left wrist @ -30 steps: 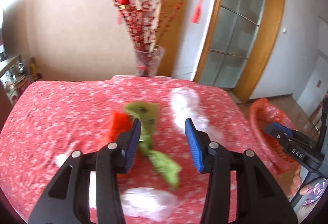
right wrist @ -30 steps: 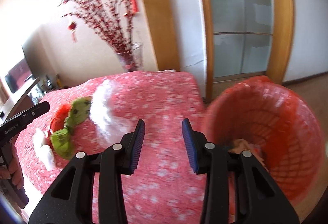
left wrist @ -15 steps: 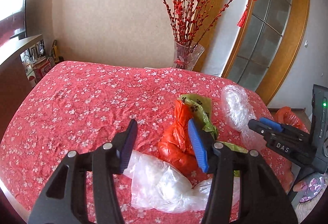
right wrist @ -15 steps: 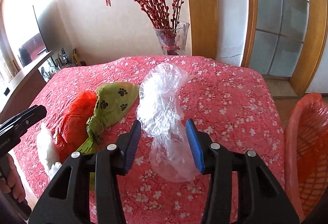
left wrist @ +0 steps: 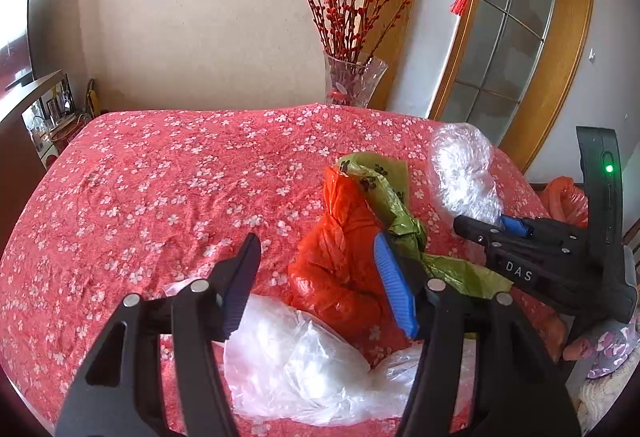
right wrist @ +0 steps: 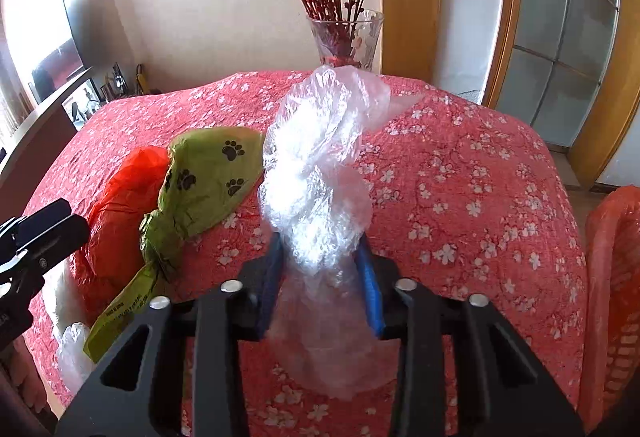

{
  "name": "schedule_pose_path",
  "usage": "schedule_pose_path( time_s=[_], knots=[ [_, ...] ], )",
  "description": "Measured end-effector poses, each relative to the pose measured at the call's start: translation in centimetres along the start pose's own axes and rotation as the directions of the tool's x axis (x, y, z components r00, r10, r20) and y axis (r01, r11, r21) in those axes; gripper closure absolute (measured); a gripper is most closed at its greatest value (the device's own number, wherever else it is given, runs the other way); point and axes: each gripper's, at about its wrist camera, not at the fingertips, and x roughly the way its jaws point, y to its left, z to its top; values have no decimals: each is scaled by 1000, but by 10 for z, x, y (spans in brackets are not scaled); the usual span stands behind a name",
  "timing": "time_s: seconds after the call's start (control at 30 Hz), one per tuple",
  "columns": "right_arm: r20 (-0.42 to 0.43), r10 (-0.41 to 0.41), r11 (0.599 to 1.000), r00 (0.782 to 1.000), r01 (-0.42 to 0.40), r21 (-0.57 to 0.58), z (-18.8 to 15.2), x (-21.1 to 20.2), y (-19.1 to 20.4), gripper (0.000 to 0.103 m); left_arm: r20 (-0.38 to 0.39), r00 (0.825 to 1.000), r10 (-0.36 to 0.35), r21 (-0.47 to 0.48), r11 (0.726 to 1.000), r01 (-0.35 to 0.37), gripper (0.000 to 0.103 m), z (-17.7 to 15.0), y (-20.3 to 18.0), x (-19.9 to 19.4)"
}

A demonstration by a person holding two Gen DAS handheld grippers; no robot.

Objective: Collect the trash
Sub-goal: 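Grasp the clear bubble wrap with the right tool while the left tool grasps an orange bag, then carry the bubble wrap and orange bag over the trash basket with both tools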

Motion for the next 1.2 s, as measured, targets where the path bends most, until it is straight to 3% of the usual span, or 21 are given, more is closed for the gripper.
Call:
schedule_pose_path(
  time_s=[0.1,0.47,0.6,0.63,0.77,1.2],
  knots=[
    [4,-3,1000,1000,3,-6,-1,-2,1,80,-22,1000,2,14,1000,-2,44,-2,-3,5],
    [10,-6,1000,1000,6,12,-8,-12,-11,80,-104,994,-37,31,999,40,42,-6,-10,28],
    [19,-7,1000,1000,7,19,-8,-17,-16,80,-126,988,-94,2,995,95,59,-6,-10,35],
    [24,-8,1000,1000,7,22,-8,-19,-17,80,-124,987,-104,-4,995,104,65,-5,-9,34],
    [42,-10,1000,999,9,29,-7,-28,-23,80,-101,989,-104,-12,995,104,71,1,-7,32],
    [109,-26,998,994,20,60,-5,-60,-41,80,54,996,-67,-64,995,71,72,49,11,-2]
  ],
)
